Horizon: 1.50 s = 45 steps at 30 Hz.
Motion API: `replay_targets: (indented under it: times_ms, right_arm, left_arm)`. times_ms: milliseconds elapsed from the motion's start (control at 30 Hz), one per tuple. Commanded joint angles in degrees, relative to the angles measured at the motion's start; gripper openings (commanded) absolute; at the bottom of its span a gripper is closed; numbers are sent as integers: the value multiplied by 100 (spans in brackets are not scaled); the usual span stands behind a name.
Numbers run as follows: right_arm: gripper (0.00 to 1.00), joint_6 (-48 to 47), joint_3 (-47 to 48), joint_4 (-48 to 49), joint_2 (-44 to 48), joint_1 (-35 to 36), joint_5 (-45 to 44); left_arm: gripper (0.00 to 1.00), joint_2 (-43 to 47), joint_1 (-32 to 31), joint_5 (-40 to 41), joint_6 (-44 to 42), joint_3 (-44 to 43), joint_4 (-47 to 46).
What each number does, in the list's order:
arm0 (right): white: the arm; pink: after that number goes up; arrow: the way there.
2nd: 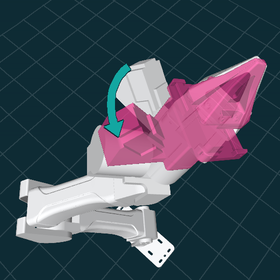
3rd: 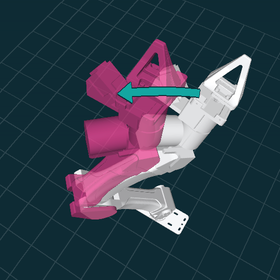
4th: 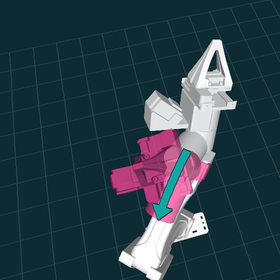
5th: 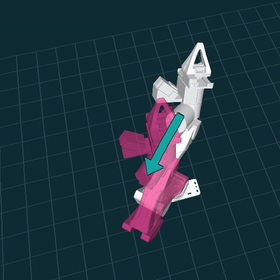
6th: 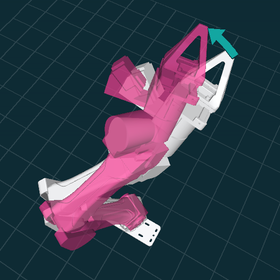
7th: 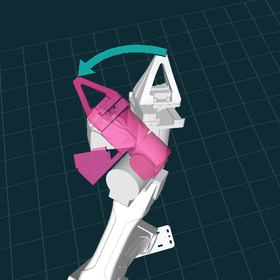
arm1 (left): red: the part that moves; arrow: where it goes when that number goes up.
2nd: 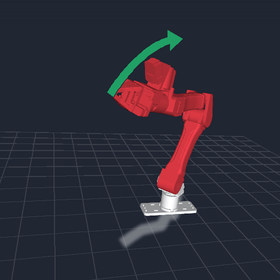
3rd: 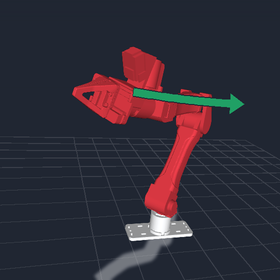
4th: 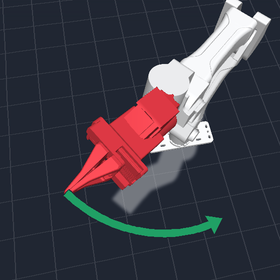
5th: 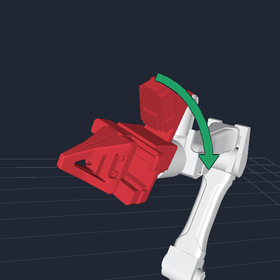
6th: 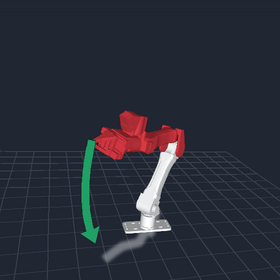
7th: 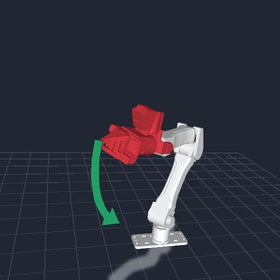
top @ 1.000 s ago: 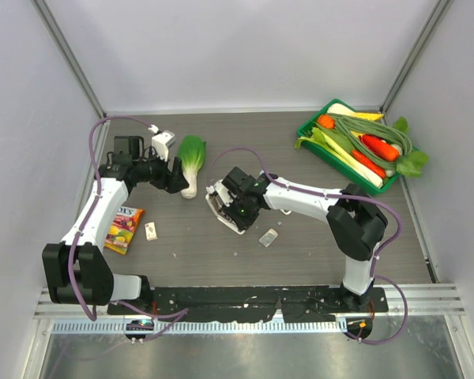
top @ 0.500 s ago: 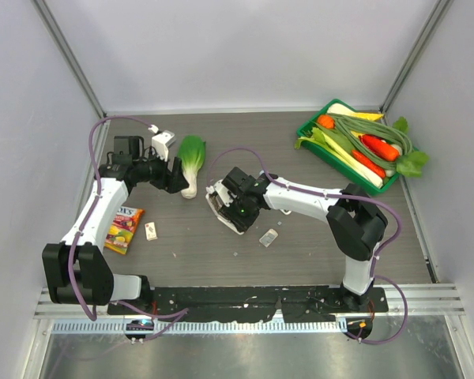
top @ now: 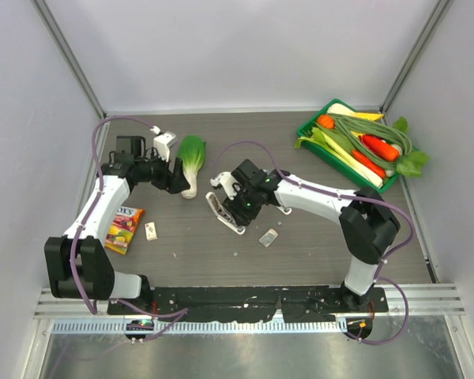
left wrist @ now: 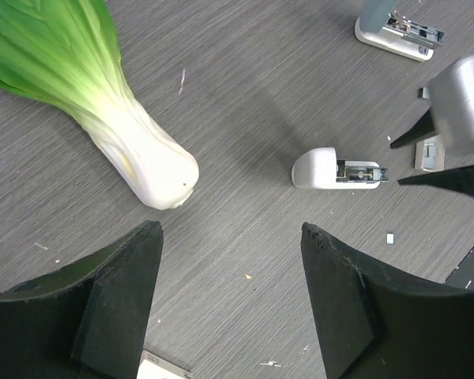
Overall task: Load the staples into the stapler
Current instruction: Install the staple into the stapler, then adjust the stapler at the center of the board.
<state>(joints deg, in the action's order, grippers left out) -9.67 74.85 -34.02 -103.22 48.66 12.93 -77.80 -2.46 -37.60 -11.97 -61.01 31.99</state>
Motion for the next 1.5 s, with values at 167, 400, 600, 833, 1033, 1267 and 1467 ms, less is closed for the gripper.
replay_targets:
  times_ms: [167, 400, 600, 833, 1033, 1267, 1467]
  right_arm:
    - [38, -772, -1332, 1547, 821, -235, 368]
    - [22, -1063, -1965, 2232, 953, -235, 808]
    - [17, -1046, -2018, 2364, 962, -235, 939]
    - [14, -756, -2080, 2655, 839, -235, 1177]
    - [14, -694, -1983, 2672, 672, -235, 1045]
    - [26, -773, -1922, 2427, 979, -235, 807]
    - [37, -738, -1790, 2251, 1085, -217, 948]
  left_arm:
    - [69, -489, 17, -546, 80, -288, -114]
    - [64, -1017, -202, -564, 89, -438, -377]
    - [56, -1535, -518, -485, 107, -649, -421]
    - [49, -1765, -765, -607, 124, -693, -509]
    - [49, -1695, -853, -819, 151, -640, -544]
    - [48, -1651, -914, -827, 168, -517, -562]
    - [48, -1686, -914, -784, 204, -508, -580]
